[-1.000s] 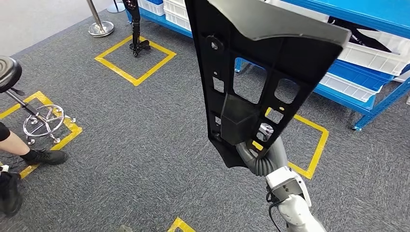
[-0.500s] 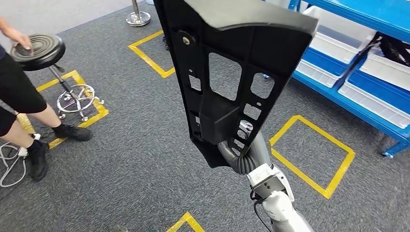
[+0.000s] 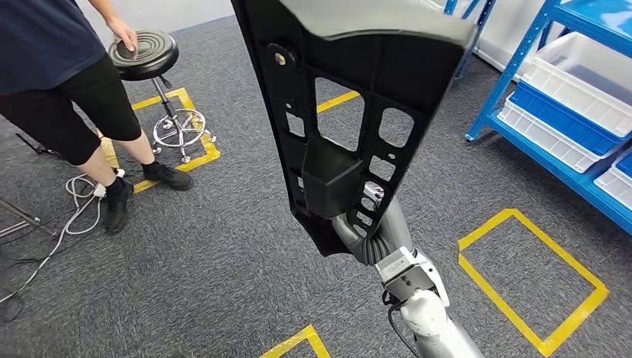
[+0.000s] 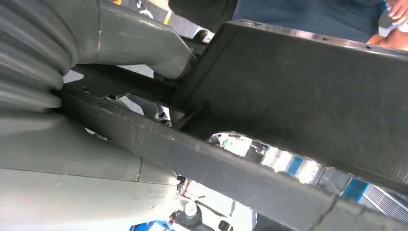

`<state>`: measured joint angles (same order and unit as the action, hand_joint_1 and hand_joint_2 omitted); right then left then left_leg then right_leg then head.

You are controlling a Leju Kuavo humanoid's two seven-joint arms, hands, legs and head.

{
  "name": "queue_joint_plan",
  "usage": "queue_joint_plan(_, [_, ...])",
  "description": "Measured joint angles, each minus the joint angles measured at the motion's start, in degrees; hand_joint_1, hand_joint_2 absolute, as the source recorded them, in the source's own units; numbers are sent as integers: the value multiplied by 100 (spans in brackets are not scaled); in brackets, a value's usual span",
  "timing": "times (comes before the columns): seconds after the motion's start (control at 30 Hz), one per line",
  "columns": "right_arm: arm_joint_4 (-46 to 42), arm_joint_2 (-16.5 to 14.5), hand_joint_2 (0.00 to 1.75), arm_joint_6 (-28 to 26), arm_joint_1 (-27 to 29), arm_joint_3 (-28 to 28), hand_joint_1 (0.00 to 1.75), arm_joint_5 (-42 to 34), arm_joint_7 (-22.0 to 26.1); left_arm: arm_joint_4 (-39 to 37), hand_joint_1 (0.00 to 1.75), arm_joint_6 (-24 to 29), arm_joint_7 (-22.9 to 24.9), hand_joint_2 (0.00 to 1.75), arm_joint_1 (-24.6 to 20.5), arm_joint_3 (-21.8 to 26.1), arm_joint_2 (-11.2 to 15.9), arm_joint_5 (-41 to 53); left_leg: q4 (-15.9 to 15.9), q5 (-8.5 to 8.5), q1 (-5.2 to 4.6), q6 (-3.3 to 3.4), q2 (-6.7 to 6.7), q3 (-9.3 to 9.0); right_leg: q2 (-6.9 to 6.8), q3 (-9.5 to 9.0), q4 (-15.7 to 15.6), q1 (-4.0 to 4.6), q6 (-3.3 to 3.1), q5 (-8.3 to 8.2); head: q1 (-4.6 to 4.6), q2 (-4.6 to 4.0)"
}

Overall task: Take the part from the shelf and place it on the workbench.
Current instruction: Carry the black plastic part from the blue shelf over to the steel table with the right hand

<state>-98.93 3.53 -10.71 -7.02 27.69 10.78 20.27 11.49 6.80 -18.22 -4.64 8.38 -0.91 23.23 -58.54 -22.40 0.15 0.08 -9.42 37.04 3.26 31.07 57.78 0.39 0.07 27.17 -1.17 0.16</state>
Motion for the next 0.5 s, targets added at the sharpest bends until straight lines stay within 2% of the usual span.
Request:
queue_joint_plan(0.03, [5,-8,175,0,-2,3,175,-3,-2,-1,0,-1,1,175,18,1,4,3,-56,-37,-11,-21,139,36,-76,-8,-27,-18,-36,-25,-9,-1])
queue_joint_plan(0.07, [8,-15,175,0,-2,5,175,-7,-3,-1,0,1,1,175,27,1,8,8,-206,-140,-22,-40,343,109,-161,-18,-56,-37,-69,-47,-21,-1])
queue_joint_plan(0.13, [19,-26,175,3,2,7,175,-17,-13,0,0,1,-4,175,24,1,9,15,-846,-517,-17,-81,783,402,-341,-27,-80,-41,-105,-56,-40,-1])
queue_joint_plan(0.17, [28,-26,175,12,3,7,175,-22,-20,1,0,-4,-9,175,21,1,7,20,-1234,-696,9,-113,862,581,-437,-23,-79,-37,-108,-53,-44,-1])
queue_joint_plan(0.2, [40,-27,175,28,3,10,175,-27,-29,1,0,-8,-16,175,28,1,5,28,-1527,-798,38,-146,893,711,-532,-20,-78,-37,-108,-50,-43,-1])
queue_joint_plan(0.23, [55,-33,175,53,2,14,175,-31,-40,0,0,-13,-23,175,44,1,5,40,-1616,-792,68,-180,911,738,-623,-17,-76,-41,-106,-47,-45,-1])
queue_joint_plan(0.27, [69,-44,175,78,0,20,175,-33,-54,-1,0,-17,-28,175,64,2,8,55,-1471,-685,98,-212,943,643,-708,-22,-73,-50,-96,-39,-47,0])
queue_joint_plan(0.3, [83,-58,175,99,-3,27,175,-35,-67,-1,0,-18,-32,175,81,2,12,74,-1119,-511,126,-243,1017,435,-787,-32,-65,-60,-76,-23,-46,0])
queue_joint_plan(0.33, [93,-74,175,116,-8,31,175,-35,-80,-2,0,-19,-34,175,92,1,10,100,-707,-368,136,-269,1155,202,-860,-44,-50,-55,-44,0,-47,0])
queue_joint_plan(0.37, [99,-86,175,128,-16,33,175,-34,-90,-1,0,-21,-37,175,98,1,6,131,-372,-262,136,-266,1255,16,-927,-51,-25,-40,-3,31,-47,0])
queue_joint_plan(0.4, [102,-94,175,141,-24,36,175,-29,-95,-1,0,-23,-42,175,103,-1,1,161,-164,-212,126,-243,1317,-95,-984,-56,-7,-21,33,55,-39,-1])
queue_joint_plan(0.43, [103,-100,175,152,-32,39,175,-26,-98,-2,0,-25,-47,175,111,-2,-3,187,-97,-214,104,-208,1322,-118,-1036,-60,1,-2,61,70,-31,-1])
queue_joint_plan(0.5, [103,-114,175,166,-48,47,175,-20,-101,-7,0,-25,-55,175,143,-3,9,214,-87,-191,80,-109,1157,-92,-1123,-69,-1,-6,111,90,-14,-1])
